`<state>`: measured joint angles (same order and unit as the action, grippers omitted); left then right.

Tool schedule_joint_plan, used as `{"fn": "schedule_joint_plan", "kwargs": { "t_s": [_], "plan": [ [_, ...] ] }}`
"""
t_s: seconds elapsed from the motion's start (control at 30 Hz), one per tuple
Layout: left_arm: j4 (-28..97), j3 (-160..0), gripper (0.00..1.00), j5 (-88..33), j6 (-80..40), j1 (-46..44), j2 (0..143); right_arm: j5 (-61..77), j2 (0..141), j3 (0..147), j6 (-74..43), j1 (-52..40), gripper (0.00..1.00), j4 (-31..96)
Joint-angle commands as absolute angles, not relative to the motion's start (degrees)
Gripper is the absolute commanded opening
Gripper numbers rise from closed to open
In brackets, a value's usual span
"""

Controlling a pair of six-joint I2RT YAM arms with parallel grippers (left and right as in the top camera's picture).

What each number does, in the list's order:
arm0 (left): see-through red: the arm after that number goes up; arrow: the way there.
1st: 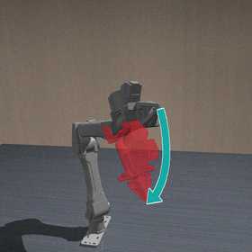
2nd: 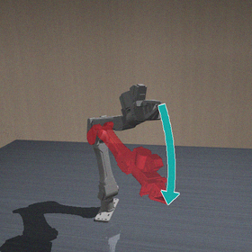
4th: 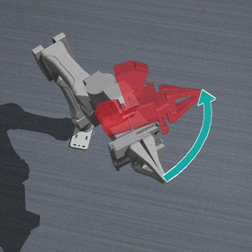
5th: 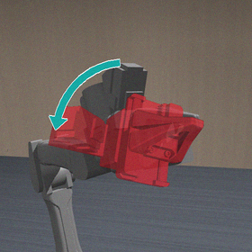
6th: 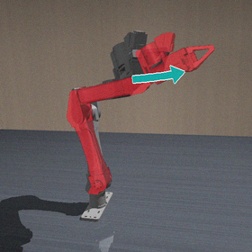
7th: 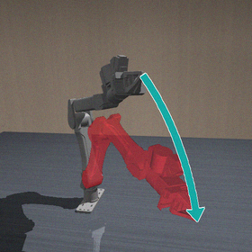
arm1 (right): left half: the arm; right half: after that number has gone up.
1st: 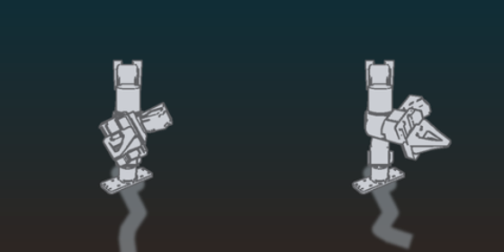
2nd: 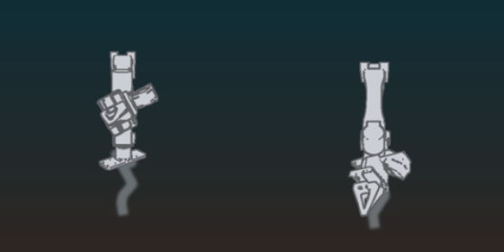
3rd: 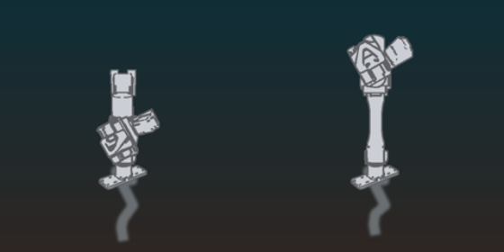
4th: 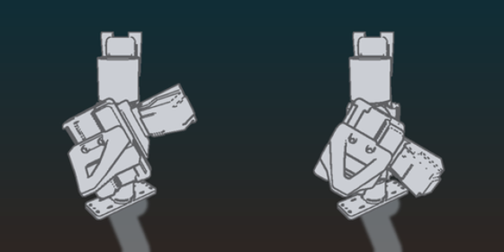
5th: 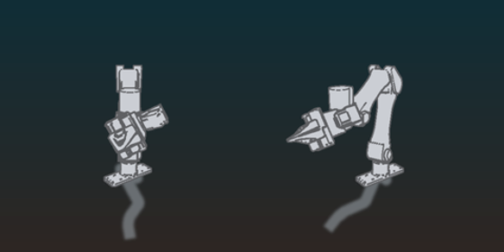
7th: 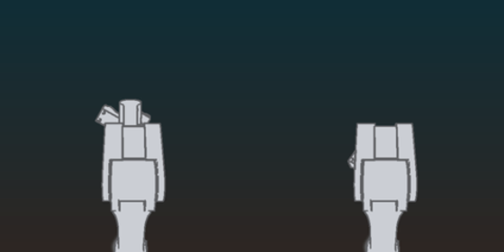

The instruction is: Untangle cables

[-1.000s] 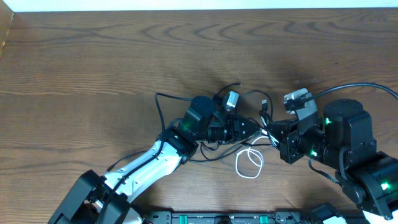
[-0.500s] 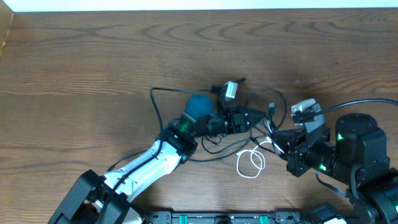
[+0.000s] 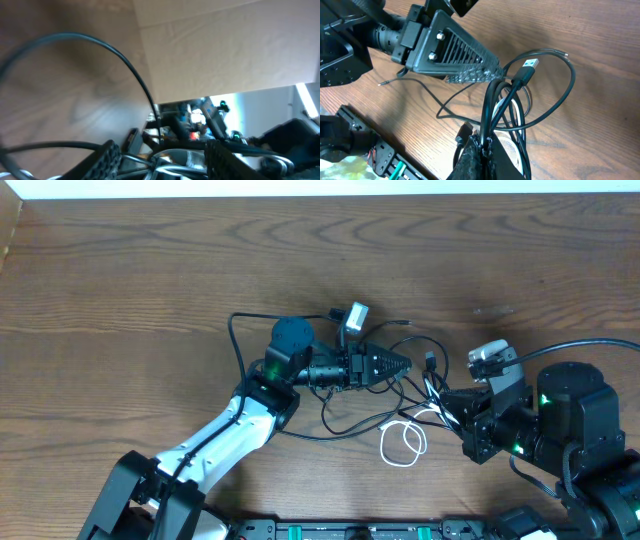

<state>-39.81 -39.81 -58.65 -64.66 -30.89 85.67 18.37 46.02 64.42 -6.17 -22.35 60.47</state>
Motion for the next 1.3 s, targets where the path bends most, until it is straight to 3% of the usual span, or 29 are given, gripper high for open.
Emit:
{"fn": "schedule_joint_plan", "kwargs": {
  "t_s": [0.0, 0.2, 0.9, 1.07, 1.27],
  "plan": [
    [-43.1, -40.1, 0.52, -62.5, -71.0, -31.0, 85.8, 17.9, 45.8, 64.8, -4.3, -22.2, 0.01, 60.2],
    [-48.3, -40.1, 0.51, -62.2, -78.4, -32.5, 85.8, 17.9, 45.8, 64.8, -4.1, -22.2, 0.01, 60.1],
    [-48.1, -40.1, 0.51, -57.0, -83.2, -37.2, 85.8, 17.7, 45.8, 64.8, -3.2, -22.2, 0.01, 60.2],
    [-48.1, -40.1, 0.60, -52.8, -82.2, -39.5, 85.8, 21.8, 45.8, 64.8, -3.8, -22.2, 0.01, 60.1],
    [-48.1, -40.1, 0.61, -50.0, -81.0, -41.4, 85.8, 22.7, 45.8, 64.8, -3.8, -22.2, 0.01, 60.1]
  ]
}}
